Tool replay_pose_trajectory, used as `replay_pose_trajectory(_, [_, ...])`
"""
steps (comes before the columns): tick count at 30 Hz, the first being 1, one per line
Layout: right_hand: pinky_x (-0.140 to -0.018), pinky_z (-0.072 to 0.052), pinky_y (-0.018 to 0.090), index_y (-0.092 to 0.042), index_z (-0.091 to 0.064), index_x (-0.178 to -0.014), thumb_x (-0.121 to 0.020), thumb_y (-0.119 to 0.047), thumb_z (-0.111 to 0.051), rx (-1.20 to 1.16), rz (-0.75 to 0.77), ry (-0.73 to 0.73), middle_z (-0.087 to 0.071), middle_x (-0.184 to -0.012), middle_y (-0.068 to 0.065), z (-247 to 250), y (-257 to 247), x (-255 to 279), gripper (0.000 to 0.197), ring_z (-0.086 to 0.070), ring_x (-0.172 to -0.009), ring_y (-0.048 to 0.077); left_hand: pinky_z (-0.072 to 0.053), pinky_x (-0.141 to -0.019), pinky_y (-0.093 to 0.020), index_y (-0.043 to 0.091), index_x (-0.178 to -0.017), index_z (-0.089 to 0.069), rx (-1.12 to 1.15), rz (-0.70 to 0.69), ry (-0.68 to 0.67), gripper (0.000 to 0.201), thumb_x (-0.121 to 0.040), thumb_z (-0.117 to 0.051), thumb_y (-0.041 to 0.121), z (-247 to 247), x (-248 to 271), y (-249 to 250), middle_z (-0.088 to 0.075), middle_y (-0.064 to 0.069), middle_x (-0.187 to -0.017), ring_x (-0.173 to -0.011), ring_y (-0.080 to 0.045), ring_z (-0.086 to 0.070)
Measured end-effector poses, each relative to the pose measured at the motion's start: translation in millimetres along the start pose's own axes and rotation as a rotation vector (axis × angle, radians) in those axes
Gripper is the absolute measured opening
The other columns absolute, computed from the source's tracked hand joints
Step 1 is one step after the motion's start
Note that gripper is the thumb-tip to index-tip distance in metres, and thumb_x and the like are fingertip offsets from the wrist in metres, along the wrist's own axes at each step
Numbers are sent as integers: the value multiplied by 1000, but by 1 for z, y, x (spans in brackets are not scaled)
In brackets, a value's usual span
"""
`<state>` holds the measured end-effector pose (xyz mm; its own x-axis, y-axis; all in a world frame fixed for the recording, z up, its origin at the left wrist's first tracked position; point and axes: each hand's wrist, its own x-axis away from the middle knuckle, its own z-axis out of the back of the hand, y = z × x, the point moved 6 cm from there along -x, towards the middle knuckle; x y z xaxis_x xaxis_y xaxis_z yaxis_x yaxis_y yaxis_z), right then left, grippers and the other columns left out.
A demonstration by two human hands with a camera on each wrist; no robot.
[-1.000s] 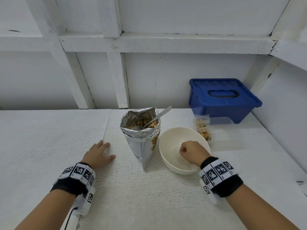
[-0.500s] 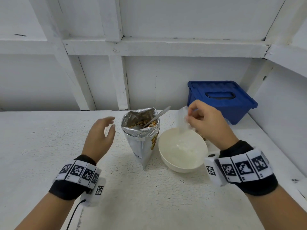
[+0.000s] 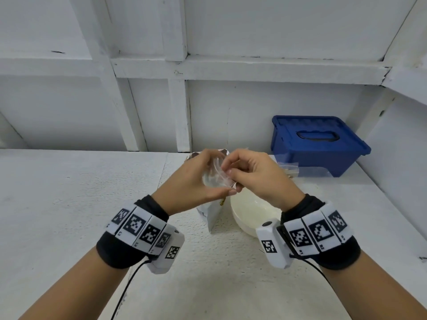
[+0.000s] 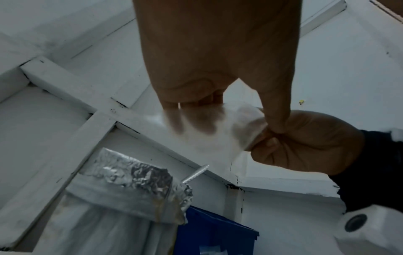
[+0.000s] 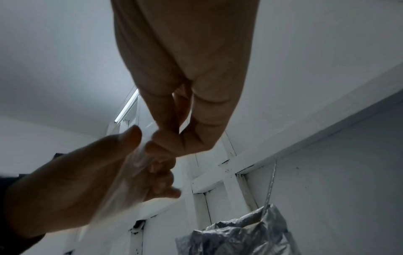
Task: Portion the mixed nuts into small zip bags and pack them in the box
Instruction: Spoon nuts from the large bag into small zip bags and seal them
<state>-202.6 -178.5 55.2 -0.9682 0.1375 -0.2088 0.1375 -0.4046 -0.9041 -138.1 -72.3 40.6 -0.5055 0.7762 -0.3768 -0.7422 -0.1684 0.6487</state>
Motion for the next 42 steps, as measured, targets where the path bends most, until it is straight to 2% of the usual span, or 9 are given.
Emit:
replay_pose_trajectory(5, [-55,-42,10,-6,-73,-85,-84,10,-49,122,19,-51,-64,-65,-16,-5,0,0,29,-57,-57,-4,-35,-62,-8,20,-114,-44,6,22,15,60,-69,-79,39,0,6,-1,-47,19,-82,-74,10,-48])
replay_pose_trajectory(14, [-55,-48,16,-23,-70,-93,-90,-1,-51,145,5,-33,-61,-59,-19,-13,6,-4,29,-56,-51,1,-41,-72,-11,22,-114,-50,-53,22,59,61,-68,-60,62,3,16,-11,-55,14,-104,-90,7,-50])
replay_pose_trajectory(17, [-56,-49,16,-32,-66,-92,-91,-6,-49,144,4,-10,-65,-75,-14,-13,9,-4,32,-63,-64,6,-40,-68,-9,28,-106,-49,-39,46,102,47,-71,-56,59,8,21,-17,-53,21,-95,-80,5,-50])
replay_pose_trajectory(20, [-56,-45,11,-25,-58,-109,-94,-17,-50,229,-20,186,-59,-88,-8,8,13,-6,19,-58,-73,7,-41,-64,-9,37,-99,-49,-35,142,126,32,-77,-64,55,17,26,-31,-55,22,-93,-77,0,-52])
replay_pose_trajectory(23, [-68,-40,15,-15,-39,-124,-90,-27,-56,238,-150,365,-50,-104,1,30,31,-10,40,-52,-91,12,-41,-62,-5,33,-102,-51,-2,260,186,22,-83,-63,35,29,31,-54,-58,19,-91,-76,3,-55])
replay_pose_trajectory(28, [-87,-40,28,-13,-31,-136,-89,-39,-56,100,-423,225,-48,-118,6,21,74,-29,60,-46,-108,20,-41,-62,-3,24,-108,-54,30,356,210,27,-85,-61,36,33,27,-74,-60,16,-93,-79,0,-57])
replay_pose_trajectory(31, [-70,-42,24,-13,-56,-106,-93,-31,-52,10,-317,301,-56,-88,-2,17,77,-40,23,-52,-89,18,-40,-61,-9,24,-109,-54,47,372,192,26,-86,-60,36,29,23,-77,-58,19,-93,-82,-1,-58])
replay_pose_trajectory(36, [-55,-46,11,-11,-61,-100,-98,-21,-43,175,-72,248,-61,-74,-1,13,48,-46,21,-56,-65,9,-43,-62,-8,27,-106,-55,81,370,189,21,-87,-60,34,25,19,-81,-59,20,-95,-83,-2,-60])
replay_pose_trajectory(42, [-67,-52,37,-5,-61,-103,-98,-21,-42,537,288,241,-65,-83,11,12,22,-43,25,-60,-73,22,-42,-65,-8,28,-108,-54,86,365,156,23,-86,-60,36,20,14,-86,-60,20,-97,-87,0,-61])
